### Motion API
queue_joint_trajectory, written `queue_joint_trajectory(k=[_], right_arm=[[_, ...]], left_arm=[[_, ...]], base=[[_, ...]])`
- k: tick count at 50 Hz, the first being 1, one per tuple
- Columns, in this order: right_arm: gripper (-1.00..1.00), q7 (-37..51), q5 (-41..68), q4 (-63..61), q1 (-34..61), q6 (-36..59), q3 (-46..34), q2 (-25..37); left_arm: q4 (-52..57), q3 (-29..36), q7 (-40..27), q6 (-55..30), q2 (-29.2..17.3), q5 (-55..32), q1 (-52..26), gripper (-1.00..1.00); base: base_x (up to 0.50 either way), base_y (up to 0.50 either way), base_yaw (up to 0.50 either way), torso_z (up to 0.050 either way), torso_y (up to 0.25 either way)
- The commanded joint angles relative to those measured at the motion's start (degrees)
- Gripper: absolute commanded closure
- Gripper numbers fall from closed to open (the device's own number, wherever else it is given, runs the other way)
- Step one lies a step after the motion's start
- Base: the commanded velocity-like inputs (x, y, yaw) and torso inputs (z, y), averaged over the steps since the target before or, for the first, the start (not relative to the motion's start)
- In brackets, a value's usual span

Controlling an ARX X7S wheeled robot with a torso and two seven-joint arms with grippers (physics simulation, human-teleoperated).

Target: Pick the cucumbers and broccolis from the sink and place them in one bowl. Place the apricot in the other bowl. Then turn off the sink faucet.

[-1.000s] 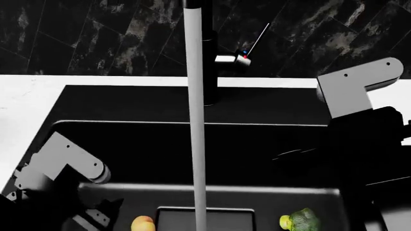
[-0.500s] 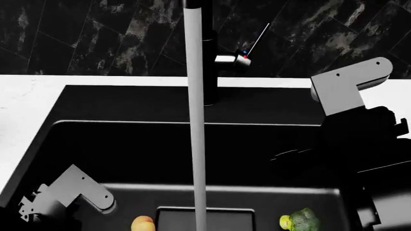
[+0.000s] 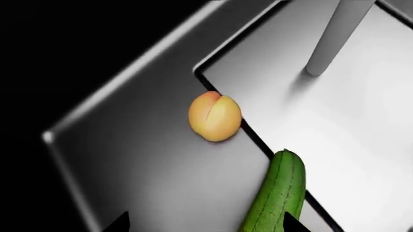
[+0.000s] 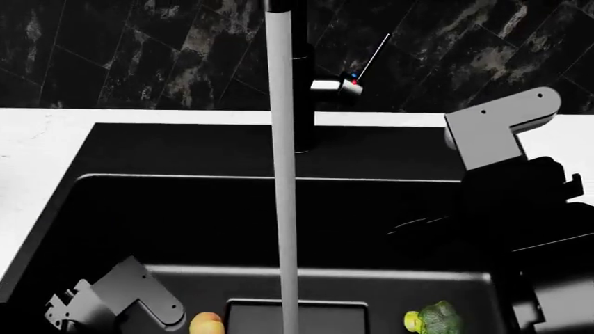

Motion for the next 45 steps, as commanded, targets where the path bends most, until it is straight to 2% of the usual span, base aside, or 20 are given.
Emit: queue_joint_trajectory(k=[1,6,12,16,18,45], right_arm=[[-1.00,-1.08,-1.32,0.54,-0.73,-1.14,1.22,-1.59],[-1.00,-1.29,-1.05,0.44,-1.57,-1.95,1.69,-1.28],[-1.00,-1.50,-0.96,1.25,-1.60,-2.89,1.94,-1.14],[-1.00,-1.47,-0.83,1.20,-1.93,-3.19,1.86,-1.41],[-1.00,-1.66,-0.75,1.35,-1.71,-3.48,1.52,-1.61],[-1.00,-1.49,0.03,0.89,-3.47,-4.33,2.36,-1.10]], left_arm=[[-6.23,3.74,4.34,1.78,3.13,2.18,-2.89,-1.00],[-9.94,6.73,5.14,3.09,4.80,3.47,-3.47,-1.00],[-6.54,9.26,5.90,-0.09,5.07,2.99,-3.13,-1.00],[-9.82,10.45,6.44,1.45,5.80,3.76,-3.80,-1.00],[-12.42,13.23,7.73,1.94,7.01,4.41,-3.78,-1.00],[-33.56,19.96,11.54,12.37,14.31,8.12,-5.74,-1.00]], base=[[0.00,0.00,0.00,0.000,0.000],[0.00,0.00,0.00,0.000,0.000],[0.00,0.00,0.00,0.000,0.000],[0.00,0.00,0.00,0.000,0.000],[0.00,0.00,0.00,0.000,0.000],[0.00,0.00,0.00,0.000,0.000]])
